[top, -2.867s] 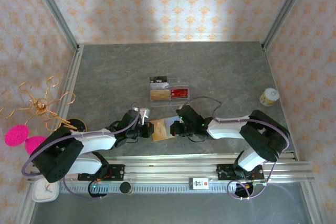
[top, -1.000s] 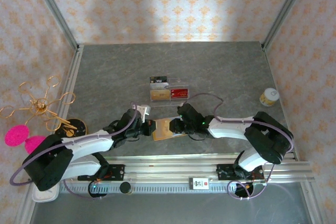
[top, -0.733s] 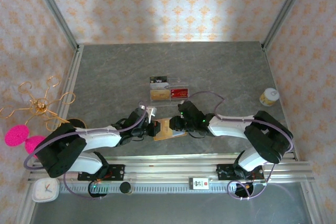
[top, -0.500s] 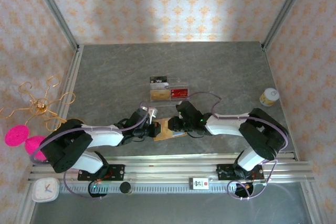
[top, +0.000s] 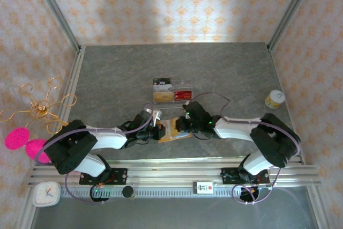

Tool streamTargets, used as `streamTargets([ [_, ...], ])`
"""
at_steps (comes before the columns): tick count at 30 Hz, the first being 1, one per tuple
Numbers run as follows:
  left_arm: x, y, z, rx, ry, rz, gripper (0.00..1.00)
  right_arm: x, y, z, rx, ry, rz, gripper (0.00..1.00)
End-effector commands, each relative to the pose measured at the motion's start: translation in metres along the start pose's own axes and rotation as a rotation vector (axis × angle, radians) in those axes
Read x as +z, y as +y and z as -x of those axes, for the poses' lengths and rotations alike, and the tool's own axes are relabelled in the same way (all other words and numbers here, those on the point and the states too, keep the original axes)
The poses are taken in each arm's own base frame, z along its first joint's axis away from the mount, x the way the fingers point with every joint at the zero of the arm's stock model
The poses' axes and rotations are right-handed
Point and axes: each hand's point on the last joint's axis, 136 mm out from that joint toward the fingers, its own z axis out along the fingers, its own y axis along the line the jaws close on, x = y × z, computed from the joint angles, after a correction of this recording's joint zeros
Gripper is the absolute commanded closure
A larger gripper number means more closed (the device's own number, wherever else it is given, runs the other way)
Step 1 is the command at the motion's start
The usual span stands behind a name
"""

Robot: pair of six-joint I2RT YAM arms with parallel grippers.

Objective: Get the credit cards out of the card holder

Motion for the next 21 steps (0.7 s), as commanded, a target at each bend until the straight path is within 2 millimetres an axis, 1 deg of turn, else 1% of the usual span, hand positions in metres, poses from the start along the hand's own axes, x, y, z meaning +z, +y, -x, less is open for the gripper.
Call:
streamTargets([
  [1, 0.000, 0.008, -0.010, -0.002, 0.033, 0.018, 1.00, -0.023, -0.018, 0.017, -0.062, -0.100, -0.073, 1.00],
  [4, -0.002, -0.001, 0.000, -0.002, 0.014, -0.017, 1.00, -0.045, 0.004, 0.033, -0.214, -0.166, -0.030, 1.00],
  [7, -0.016, -0.021, 0.025, -0.012, -0.060, -0.078, 1.00, -0.069, 0.035, 0.055, -0.384, -0.224, 0.013, 1.00],
  [8, -0.024, -0.028, 0.035, -0.018, -0.094, -0.102, 0.95, -0.077, 0.046, 0.065, -0.432, -0.253, 0.025, 1.00],
  [9, -0.032, -0.034, 0.044, -0.023, -0.127, -0.117, 0.87, -0.084, 0.058, 0.074, -0.490, -0.281, 0.037, 1.00],
  [11, -0.048, -0.042, 0.059, -0.026, -0.177, -0.133, 0.70, -0.095, 0.079, 0.090, -0.603, -0.328, 0.052, 1.00],
  [12, -0.056, -0.043, 0.064, -0.029, -0.197, -0.130, 0.64, -0.100, 0.089, 0.099, -0.665, -0.350, 0.057, 1.00],
  [14, -0.070, -0.044, 0.073, -0.031, -0.234, -0.129, 0.58, -0.099, 0.103, 0.106, -0.784, -0.341, 0.066, 1.00],
  [16, -0.082, -0.042, 0.079, -0.039, -0.263, -0.119, 0.51, -0.089, 0.111, 0.107, -0.901, -0.275, 0.076, 1.00],
  [18, -0.094, -0.039, 0.083, -0.041, -0.293, -0.104, 0.33, -0.076, 0.116, 0.107, -1.017, -0.170, 0.068, 1.00],
  [21, -0.109, -0.033, 0.088, -0.047, -0.340, -0.068, 0.12, -0.058, 0.122, 0.115, -1.147, -0.073, 0.067, 1.00],
])
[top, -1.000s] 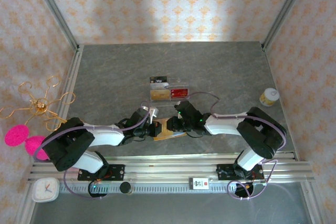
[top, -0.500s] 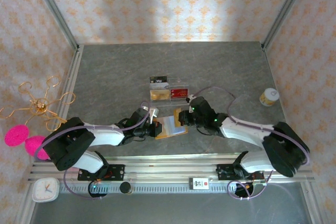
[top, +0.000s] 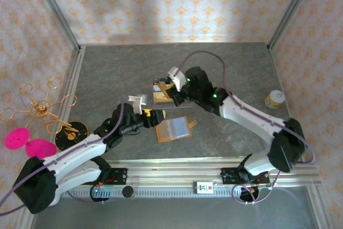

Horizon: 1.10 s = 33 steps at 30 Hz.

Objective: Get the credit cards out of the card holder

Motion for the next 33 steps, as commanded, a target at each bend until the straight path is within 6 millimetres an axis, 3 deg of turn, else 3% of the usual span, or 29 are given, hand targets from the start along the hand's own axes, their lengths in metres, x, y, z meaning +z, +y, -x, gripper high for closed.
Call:
streamTargets([
  [1, -0.013, 0.011, 0.006, -0.003, -0.024, 0.078, 0.02, 0.019, 0.004, -0.027, -0.226, 0.192, 0.103, 1.00],
  [4, -0.023, 0.011, 0.016, -0.009, -0.069, 0.087, 0.01, 0.032, 0.001, -0.022, -0.322, 0.263, 0.153, 1.00],
  [17, -0.051, 0.030, 0.043, 0.033, -0.210, 0.244, 0.01, 0.072, -0.022, -0.045, -0.586, 0.387, 0.184, 1.00],
  [26, -0.049, 0.037, 0.046, 0.083, -0.188, 0.290, 0.01, 0.092, -0.053, -0.059, -0.652, 0.449, 0.158, 1.00],
  [33, -0.046, 0.042, 0.043, 0.089, -0.156, 0.317, 0.01, 0.103, -0.066, -0.078, -0.681, 0.512, 0.163, 1.00],
])
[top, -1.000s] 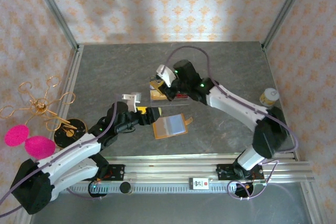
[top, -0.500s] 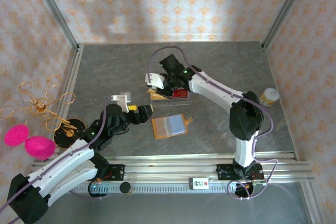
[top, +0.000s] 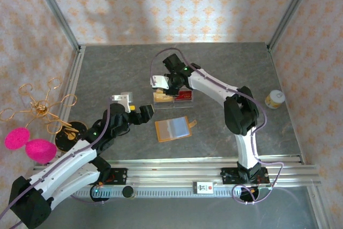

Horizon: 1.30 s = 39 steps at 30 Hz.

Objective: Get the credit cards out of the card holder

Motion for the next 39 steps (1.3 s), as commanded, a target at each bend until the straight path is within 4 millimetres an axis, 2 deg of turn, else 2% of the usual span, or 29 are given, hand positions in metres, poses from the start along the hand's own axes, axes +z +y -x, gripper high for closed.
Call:
streamTargets([
  [1, -0.002, 0.002, 0.007, 0.024, 0.001, 0.029, 0.01, 0.005, -0.006, -0.009, -0.035, 0.054, -0.010, 1.00],
  [9, 0.003, 0.003, 0.003, 0.021, 0.018, 0.029, 0.01, 0.015, -0.004, -0.013, -0.022, 0.063, 0.015, 1.00],
  [13, 0.005, 0.004, 0.002, 0.022, 0.021, 0.026, 0.01, 0.015, -0.010, -0.010, 0.010, 0.052, -0.018, 0.74],
  [15, 0.006, 0.002, 0.004, 0.023, 0.012, 0.019, 0.01, 0.011, -0.018, -0.003, 0.042, 0.022, -0.057, 0.69],
  [18, 0.006, -0.003, 0.011, 0.020, -0.010, -0.001, 0.01, -0.009, -0.031, 0.017, 0.086, -0.065, -0.115, 0.64],
  [21, 0.006, -0.010, 0.028, 0.020, -0.077, -0.023, 0.01, -0.040, -0.044, 0.039, 0.173, -0.181, -0.198, 0.60],
  [22, 0.007, -0.011, 0.037, 0.022, -0.111, -0.022, 0.01, -0.050, -0.048, 0.045, 0.222, -0.234, -0.226, 0.57],
  [24, 0.008, -0.010, 0.054, 0.028, -0.175, 0.008, 0.01, -0.076, -0.056, 0.053, 0.335, -0.338, -0.302, 0.40],
  [26, 0.010, -0.006, 0.072, 0.020, -0.243, 0.052, 0.01, -0.100, -0.060, 0.052, 0.463, -0.439, -0.375, 0.39],
  [29, 0.011, 0.011, 0.096, 0.008, -0.355, 0.174, 0.01, -0.142, -0.064, 0.036, 0.693, -0.612, -0.541, 0.38],
  [31, 0.013, 0.028, 0.112, 0.024, -0.418, 0.287, 0.01, -0.166, -0.063, 0.013, 0.858, -0.688, -0.655, 0.33],
  [33, 0.018, 0.039, 0.126, 0.089, -0.446, 0.365, 0.01, -0.178, -0.056, -0.006, 0.960, -0.703, -0.714, 0.29],
  [36, 0.034, 0.063, 0.143, 0.114, -0.422, 0.420, 0.01, -0.200, -0.053, -0.050, 1.161, -0.700, -0.895, 0.23],
  [38, 0.039, 0.086, 0.151, 0.112, -0.421, 0.484, 0.01, -0.213, -0.045, -0.073, 1.245, -0.705, -0.987, 0.12],
  [39, 0.042, 0.100, 0.151, 0.130, -0.412, 0.522, 0.01, -0.218, -0.039, -0.085, 1.290, -0.711, -1.020, 0.01],
])
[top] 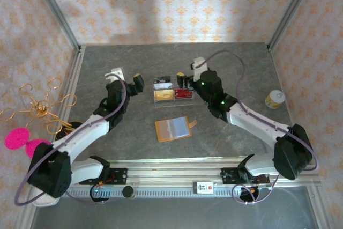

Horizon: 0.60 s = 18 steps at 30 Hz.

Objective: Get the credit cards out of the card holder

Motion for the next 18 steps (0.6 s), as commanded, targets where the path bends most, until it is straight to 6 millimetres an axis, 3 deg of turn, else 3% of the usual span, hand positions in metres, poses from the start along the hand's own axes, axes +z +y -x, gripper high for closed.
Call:
streamTargets([
  [1, 0.020, 0.032, 0.017, 0.077, -0.056, 0.109, 0.01, -0.029, -0.054, 0.018, 0.244, -0.150, -0.259, 0.00],
  [7, 0.033, 0.111, -0.015, 0.182, -0.023, 0.283, 0.00, -0.068, -0.096, 0.005, 0.247, -0.163, -0.461, 0.00],
  [10, 0.030, 0.131, -0.026, 0.185, -0.066, 0.313, 0.00, -0.087, -0.117, 0.007, 0.280, -0.206, -0.561, 0.00],
  [15, 0.028, 0.128, -0.031, 0.187, -0.156, 0.221, 0.00, -0.114, -0.158, 0.006, 0.317, -0.255, -0.704, 0.00],
  [18, 0.038, 0.118, -0.034, 0.191, -0.123, 0.142, 0.00, -0.122, -0.183, 0.001, 0.268, -0.260, -0.718, 0.00],
])
